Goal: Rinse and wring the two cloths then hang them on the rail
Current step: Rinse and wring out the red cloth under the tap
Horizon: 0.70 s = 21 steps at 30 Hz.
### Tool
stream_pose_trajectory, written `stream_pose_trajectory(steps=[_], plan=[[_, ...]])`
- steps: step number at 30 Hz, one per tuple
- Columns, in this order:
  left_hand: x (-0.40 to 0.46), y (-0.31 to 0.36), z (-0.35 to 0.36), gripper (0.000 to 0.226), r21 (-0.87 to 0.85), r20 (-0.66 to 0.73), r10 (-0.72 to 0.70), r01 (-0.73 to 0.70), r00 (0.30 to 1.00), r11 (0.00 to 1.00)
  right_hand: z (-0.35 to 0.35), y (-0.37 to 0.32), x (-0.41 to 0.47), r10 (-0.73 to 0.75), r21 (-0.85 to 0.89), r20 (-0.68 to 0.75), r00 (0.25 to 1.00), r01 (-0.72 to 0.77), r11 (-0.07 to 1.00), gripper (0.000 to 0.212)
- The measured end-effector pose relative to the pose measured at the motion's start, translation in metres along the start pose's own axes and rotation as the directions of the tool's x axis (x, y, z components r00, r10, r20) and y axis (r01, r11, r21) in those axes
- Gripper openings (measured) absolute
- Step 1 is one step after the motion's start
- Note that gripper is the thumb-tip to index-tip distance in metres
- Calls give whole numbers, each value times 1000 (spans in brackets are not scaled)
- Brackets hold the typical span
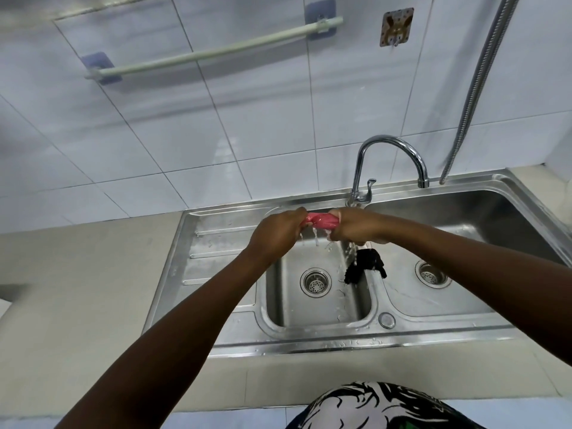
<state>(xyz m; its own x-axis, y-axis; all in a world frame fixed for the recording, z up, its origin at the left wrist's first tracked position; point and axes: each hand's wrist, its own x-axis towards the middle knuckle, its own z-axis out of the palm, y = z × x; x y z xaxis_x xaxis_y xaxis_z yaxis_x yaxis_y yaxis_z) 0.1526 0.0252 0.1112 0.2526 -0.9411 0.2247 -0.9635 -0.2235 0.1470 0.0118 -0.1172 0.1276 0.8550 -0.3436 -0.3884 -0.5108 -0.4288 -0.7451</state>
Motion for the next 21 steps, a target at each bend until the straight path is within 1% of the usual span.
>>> stream_pose_trajectory(steps=[1,2,3,4,5,6,7,8,9,10,11,12,13,14,15,16,17,18,19,20,21], plan=[[0,-1,-1,14,-24,3,-6,6,1000,1000,0,2,-1,1,40,-7,1000,0,999,23],[1,-2,-2,14,-71,23,-16,18,1000,997,0,4,-1,-13,23,-42,999,14,1000,28],[2,-3,-4,16,-128,53,-25,32,998,991,1,6,-1,-57,-47,-106,993,52,998,32],[4,-3,-5,20,-180,91,-30,46,995,983,2,9,-2,-139,-173,-177,974,108,979,32],[6,-5,-6,25,-222,148,-35,68,988,973,1,12,-3,-251,-352,-234,939,158,923,32],[8,-6,-7,31,-270,231,-47,111,972,956,1,15,-3,-368,-551,-250,896,181,815,32],[10,-7,-8,34,-346,336,-62,185,940,920,-1,18,-3,-447,-695,-235,863,172,698,33],[11,-8,-10,34,-452,445,-62,284,893,846,-3,17,-4,-474,-751,-222,852,161,640,30],[11,-9,-12,33,-561,533,-46,393,845,729,-5,15,-5,-484,-751,-224,846,167,639,24],[12,-10,-14,30,-643,591,-18,484,807,594,-4,13,-5,-483,-730,-236,843,174,661,19],[14,-13,-14,27,-695,626,14,549,780,464,-2,12,-4,-488,-713,-253,835,180,678,17],[15,-15,-14,25,-722,645,42,590,763,362,1,12,-1,-486,-700,-271,831,177,692,19],[17,-16,-12,22,-728,653,51,607,756,320,3,14,1,-457,-671,-296,839,158,724,20],[18,-15,-11,21,-725,643,39,592,764,352,4,14,0,-403,-626,-321,857,127,770,17],[19,-13,-10,23,-697,609,5,532,793,482,6,15,-2,-342,-601,-323,882,88,795,13],[19,-13,-8,27,-615,551,-23,424,835,665,8,15,-3,-293,-598,-313,903,52,800,14],[18,-14,-3,32,-488,481,-21,288,876,824,11,16,-4,-270,-630,-299,915,23,777,22],[17,-15,1,32,-366,420,-10,180,908,913,13,16,-5,-243,-653,-287,926,-4,757,31],[14,-15,4,30,-300,365,-3,121,931,946,15,15,-5,-229,-646,-286,930,-10,764,34],[11,-14,6,28,-270,304,-1,87,953,959,18,13,-7,-204,-597,-280,938,-4,803,30],[9,-14,7,25,-232,231,3,53,973,971,19,10,-8,-170,-497,-276,946,11,868,22]])
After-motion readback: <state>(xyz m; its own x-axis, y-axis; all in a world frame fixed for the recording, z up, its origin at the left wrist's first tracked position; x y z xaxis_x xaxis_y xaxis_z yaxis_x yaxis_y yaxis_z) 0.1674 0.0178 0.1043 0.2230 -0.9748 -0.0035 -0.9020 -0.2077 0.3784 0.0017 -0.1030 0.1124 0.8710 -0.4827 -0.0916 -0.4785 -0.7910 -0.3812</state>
